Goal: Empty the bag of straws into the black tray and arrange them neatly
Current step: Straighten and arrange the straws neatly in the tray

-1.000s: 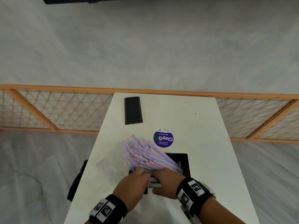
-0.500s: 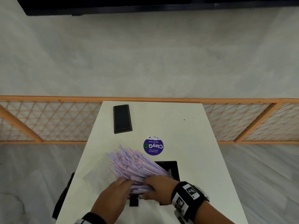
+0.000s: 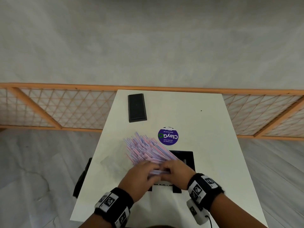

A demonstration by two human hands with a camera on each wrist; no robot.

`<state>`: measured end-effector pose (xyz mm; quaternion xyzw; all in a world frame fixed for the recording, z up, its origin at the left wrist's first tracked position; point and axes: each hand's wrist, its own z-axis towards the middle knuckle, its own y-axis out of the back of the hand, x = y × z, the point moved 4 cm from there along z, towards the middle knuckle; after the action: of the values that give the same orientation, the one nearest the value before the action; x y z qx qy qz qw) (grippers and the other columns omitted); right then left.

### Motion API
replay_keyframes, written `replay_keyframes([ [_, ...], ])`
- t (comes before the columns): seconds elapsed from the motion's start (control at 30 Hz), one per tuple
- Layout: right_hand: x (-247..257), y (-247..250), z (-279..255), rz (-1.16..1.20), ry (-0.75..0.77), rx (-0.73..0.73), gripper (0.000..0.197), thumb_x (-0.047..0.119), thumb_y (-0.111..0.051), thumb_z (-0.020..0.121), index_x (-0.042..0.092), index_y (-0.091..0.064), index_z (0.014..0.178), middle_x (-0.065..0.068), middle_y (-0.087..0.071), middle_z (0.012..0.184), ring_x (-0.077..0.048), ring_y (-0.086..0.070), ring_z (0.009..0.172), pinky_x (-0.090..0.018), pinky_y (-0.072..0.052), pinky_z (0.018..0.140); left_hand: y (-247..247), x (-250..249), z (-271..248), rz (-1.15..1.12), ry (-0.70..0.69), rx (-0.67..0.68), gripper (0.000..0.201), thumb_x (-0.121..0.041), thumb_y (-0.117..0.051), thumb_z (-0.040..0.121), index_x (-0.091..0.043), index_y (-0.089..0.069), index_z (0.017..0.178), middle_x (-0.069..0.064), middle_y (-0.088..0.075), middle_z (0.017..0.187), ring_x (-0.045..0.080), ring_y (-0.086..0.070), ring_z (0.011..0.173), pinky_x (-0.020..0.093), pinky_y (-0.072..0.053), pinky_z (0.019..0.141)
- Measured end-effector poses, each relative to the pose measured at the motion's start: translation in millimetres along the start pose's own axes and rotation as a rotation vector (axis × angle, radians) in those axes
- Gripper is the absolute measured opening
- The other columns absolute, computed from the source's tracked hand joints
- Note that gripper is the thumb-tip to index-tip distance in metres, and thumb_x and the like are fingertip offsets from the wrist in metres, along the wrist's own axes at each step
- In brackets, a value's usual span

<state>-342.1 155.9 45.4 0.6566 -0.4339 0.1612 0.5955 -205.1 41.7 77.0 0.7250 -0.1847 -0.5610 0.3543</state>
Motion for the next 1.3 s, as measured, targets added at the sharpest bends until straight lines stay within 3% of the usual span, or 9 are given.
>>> replay_keyframes([
  [0.1, 2, 2, -2, 0.036, 0.01, -0.049, 0.018, 0.047, -0.073, 0.084, 0.038, -0.061, 0.076, 0.011, -0.06, 0.071, -0.002, -0.053, 0.068, -0.019, -0.039, 0.062, 2, -3, 3, -0.009, -0.011, -0.001, 0.025, -0.034, -0.066, 0.097, -0.037, -0.073, 0.121, -0.02, -0.064, 0.108, -0.003, -0.056, 0.102, 0.011, -0.042, 0.089],
  [0.27, 0, 0, -3, 0.043, -0.012, -0.03, 0.013, 0.046, -0.075, 0.081, 0.037, -0.065, 0.083, 0.012, -0.063, 0.079, -0.002, -0.055, 0.073, -0.024, -0.047, 0.069, 11, -3, 7, -0.092, 0.089, -0.044, 0.018, -0.02, -0.071, 0.093, -0.028, -0.078, 0.108, -0.015, -0.071, 0.101, -0.004, -0.061, 0.094, 0.018, -0.049, 0.086],
  [0.4, -1, -1, -1, -0.09, -0.029, -0.013, 0.051, 0.065, -0.065, 0.074, 0.033, -0.066, 0.113, 0.01, -0.07, 0.098, -0.008, -0.062, 0.087, -0.032, -0.053, 0.081, 28, -1, 9, -0.155, 0.134, -0.082, 0.016, -0.022, -0.073, 0.093, -0.031, -0.077, 0.107, -0.018, -0.07, 0.107, -0.009, -0.062, 0.097, 0.009, -0.048, 0.087],
  [0.47, -1, 1, -2, -0.123, -0.042, -0.002, 0.053, 0.069, -0.061, 0.074, 0.033, -0.065, 0.113, 0.01, -0.07, 0.097, -0.008, -0.062, 0.086, -0.031, -0.053, 0.079, 36, 4, 8, -0.244, 0.153, -0.104, 0.015, -0.023, -0.074, 0.094, -0.035, -0.077, 0.103, -0.02, -0.071, 0.108, -0.005, -0.066, 0.096, 0.019, -0.055, 0.091],
  [0.57, 5, 2, -1, -0.192, 0.003, 0.031, 0.031, 0.055, -0.058, 0.09, 0.027, -0.064, 0.103, 0.008, -0.068, 0.094, -0.014, -0.06, 0.085, -0.032, -0.049, 0.076, 39, 13, 1, -0.326, 0.194, -0.145, 0.011, -0.03, -0.074, 0.094, -0.037, -0.075, 0.103, -0.024, -0.071, 0.11, 0.001, -0.07, 0.101, 0.035, -0.059, 0.093],
  [0.8, 16, -5, 7, -0.469, 0.082, 0.048, 0.039, 0.057, -0.044, 0.098, 0.025, -0.064, 0.109, -0.003, -0.07, 0.104, -0.027, -0.057, 0.105, -0.04, -0.05, 0.088, 26, 11, -12, -0.101, 0.111, -0.118, 0.029, -0.048, -0.073, 0.09, -0.034, -0.073, 0.116, -0.019, -0.07, 0.109, -0.004, -0.062, 0.101, 0.018, -0.05, 0.09],
  [1.0, 35, 14, 6, -0.642, 0.14, -0.014, 0.028, 0.049, -0.044, 0.101, 0.024, -0.058, 0.104, 0.0, -0.068, 0.112, -0.026, -0.053, 0.11, -0.039, -0.04, 0.088, 21, 23, -17, -0.241, 0.121, -0.145, 0.017, -0.034, -0.07, 0.097, -0.036, -0.075, 0.114, -0.019, -0.073, 0.109, -0.003, -0.064, 0.105, 0.015, -0.048, 0.092],
  [1.17, 26, 54, -12, -0.471, -0.028, 0.004, 0.032, 0.055, -0.062, 0.086, 0.025, -0.053, 0.093, 0.006, -0.066, 0.092, -0.019, -0.062, 0.087, -0.034, -0.045, 0.073, 29, 35, -23, -0.403, 0.183, -0.102, 0.015, -0.028, -0.068, 0.1, -0.032, -0.078, 0.109, -0.014, -0.078, 0.099, 0.005, -0.071, 0.096, 0.024, -0.054, 0.088],
  [1.3, 19, 70, -28, 0.158, -0.113, -0.086, 0.032, 0.057, -0.073, 0.084, 0.026, -0.066, 0.09, 0.013, -0.067, 0.076, 0.002, -0.057, 0.067, -0.018, -0.045, 0.063, 27, 39, -29, -0.47, 0.22, -0.106, 0.013, -0.027, -0.069, 0.099, -0.031, -0.079, 0.106, -0.007, -0.078, 0.098, 0.009, -0.07, 0.092, 0.025, -0.053, 0.083],
])
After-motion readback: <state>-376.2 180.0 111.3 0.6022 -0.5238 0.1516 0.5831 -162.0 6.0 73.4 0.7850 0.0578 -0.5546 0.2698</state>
